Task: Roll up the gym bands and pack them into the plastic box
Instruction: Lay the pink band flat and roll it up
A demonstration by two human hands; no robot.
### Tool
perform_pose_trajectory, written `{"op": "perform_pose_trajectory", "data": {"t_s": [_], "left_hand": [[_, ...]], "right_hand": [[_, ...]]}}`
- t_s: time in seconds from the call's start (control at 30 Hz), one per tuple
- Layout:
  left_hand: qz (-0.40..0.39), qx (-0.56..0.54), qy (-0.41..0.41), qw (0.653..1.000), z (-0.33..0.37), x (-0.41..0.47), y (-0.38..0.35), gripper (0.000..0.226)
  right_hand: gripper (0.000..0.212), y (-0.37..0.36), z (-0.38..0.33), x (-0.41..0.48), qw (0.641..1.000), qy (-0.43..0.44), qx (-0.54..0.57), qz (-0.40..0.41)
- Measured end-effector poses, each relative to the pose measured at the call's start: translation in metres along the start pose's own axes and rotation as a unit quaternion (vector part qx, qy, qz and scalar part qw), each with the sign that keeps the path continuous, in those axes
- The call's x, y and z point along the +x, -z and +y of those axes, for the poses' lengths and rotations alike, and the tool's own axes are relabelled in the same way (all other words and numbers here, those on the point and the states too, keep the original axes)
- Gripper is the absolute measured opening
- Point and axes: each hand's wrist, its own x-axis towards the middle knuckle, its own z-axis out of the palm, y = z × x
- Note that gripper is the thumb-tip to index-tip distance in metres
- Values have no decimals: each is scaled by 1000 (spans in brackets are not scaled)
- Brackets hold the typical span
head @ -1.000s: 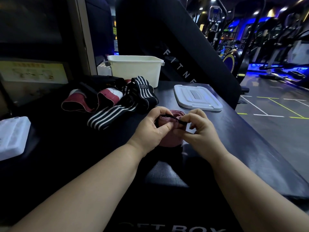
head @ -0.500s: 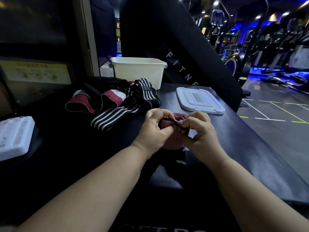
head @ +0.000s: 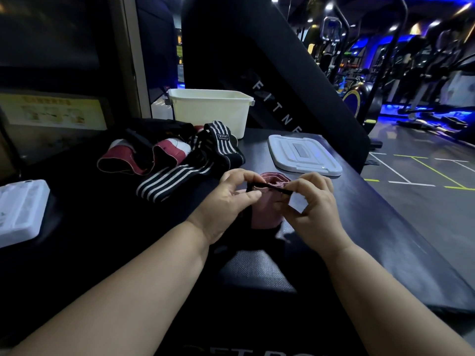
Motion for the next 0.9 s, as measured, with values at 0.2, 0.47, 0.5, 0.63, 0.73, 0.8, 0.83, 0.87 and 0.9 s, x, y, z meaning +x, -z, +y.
{"op": "perform_pose_trajectory", "data": {"t_s": [0.2,0.47,0.5,0.63,0.73,0.8,0.83,0.87,0.9], "left_hand": [[18,88,-19,996,4,-1,-2,16],[52,124,-19,991,7,1,-10,16],[53,128,-19,990,7,1,-11,15],[65,137,-25,988,5,1,-11,17],[68,137,-29,988,1,2,-10,18],[48,123,-31,991,1,3,-6,15],[27,107,-30,993,1,2,-4,14],[11,100,-31,994,1,2,-1,15],[5,104,-33,994,1,2,1,16]], "right_hand": [[31,-1,0,1,999,42,10,5],[36,-7,1,4,994,112,-18,0],[39,-7,0,4,994,112,-17,-2],[40,-6,-1,5,994,111,0,-8],[41,-6,0,4,994,108,4,-14],[40,-6,1,4,996,92,9,-17],[37,-5,1,3,996,85,12,-18],[33,-5,2,3,997,79,15,-19],[29,-5,1,2,997,75,19,-19]]}}
